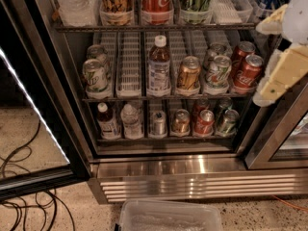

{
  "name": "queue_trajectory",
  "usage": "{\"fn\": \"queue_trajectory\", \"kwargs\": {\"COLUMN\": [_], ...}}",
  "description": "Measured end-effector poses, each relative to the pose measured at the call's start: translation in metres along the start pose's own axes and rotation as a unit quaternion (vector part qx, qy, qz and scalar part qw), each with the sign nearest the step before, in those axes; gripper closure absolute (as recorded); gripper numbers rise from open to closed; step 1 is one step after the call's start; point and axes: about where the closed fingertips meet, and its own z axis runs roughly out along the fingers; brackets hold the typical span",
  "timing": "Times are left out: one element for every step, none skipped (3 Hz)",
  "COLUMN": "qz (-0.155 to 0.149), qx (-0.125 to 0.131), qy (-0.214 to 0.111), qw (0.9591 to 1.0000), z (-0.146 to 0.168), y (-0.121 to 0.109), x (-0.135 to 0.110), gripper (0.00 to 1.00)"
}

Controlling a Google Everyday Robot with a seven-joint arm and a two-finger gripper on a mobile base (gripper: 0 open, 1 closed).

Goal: Pick green can from top shelf of fridge

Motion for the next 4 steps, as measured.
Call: {"fn": "queue_trajectory", "kwargs": {"qz": [0.025, 0.024, 0.014, 0.017], "qx": [0.055, 0.064, 0.073, 0.112], "qy": [-0.083, -0.091, -0.113, -0.179], "qw": [0.9947, 0.9935, 0.9908, 0.9772], "z": [-0.011, -0.013, -0.017, -0.038], "y": [-0.037, -0.04, -0.042, -0.05], "x": [-0.027, -0.033, -0.045, -0.079], "gripper": [0.0, 0.0, 0.0, 0.0]}}
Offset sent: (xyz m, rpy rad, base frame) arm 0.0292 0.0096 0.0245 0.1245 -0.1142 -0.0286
